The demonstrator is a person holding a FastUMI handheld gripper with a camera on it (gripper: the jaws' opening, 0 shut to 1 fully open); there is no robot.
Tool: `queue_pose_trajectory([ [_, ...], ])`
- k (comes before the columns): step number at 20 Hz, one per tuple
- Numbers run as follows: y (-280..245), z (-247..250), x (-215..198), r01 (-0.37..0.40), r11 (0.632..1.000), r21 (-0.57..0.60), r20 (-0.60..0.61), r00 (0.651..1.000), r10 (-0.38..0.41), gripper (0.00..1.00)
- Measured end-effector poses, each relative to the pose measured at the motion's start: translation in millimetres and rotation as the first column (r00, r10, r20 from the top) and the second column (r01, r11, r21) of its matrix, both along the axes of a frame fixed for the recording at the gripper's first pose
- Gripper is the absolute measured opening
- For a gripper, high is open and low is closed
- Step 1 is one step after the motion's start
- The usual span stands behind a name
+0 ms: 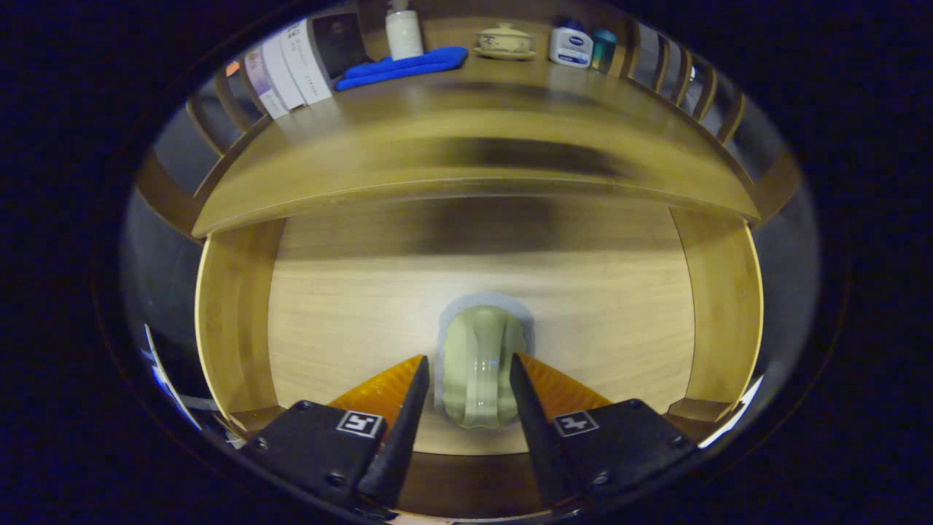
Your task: Pull open the drawer, take out the items inside it, and place them on the countertop above the cabinet.
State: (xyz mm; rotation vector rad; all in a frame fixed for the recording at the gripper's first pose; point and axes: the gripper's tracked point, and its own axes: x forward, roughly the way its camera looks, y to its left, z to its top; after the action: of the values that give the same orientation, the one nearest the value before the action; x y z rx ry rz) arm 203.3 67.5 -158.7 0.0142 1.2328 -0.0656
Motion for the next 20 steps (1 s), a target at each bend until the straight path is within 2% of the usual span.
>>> queue_pose_trajectory([
  [3,-3,-5,-1,0.007,1.000,-0.008,-0.024,1.000,-0.008,0.39],
  [7,-1,-1,-2,-0.031,0.999,0.023,-0.007,0.999,0.031,0.21],
  [12,1,32,-12,-0.053,0.996,0.067,0.032,0.998,0.051,0.19],
  [16,-2,78,-12,-0.088,0.995,0.054,0.103,0.991,0.082,0.19],
  [20,-3,127,1,-0.088,0.994,0.072,0.180,0.981,0.074,0.19],
])
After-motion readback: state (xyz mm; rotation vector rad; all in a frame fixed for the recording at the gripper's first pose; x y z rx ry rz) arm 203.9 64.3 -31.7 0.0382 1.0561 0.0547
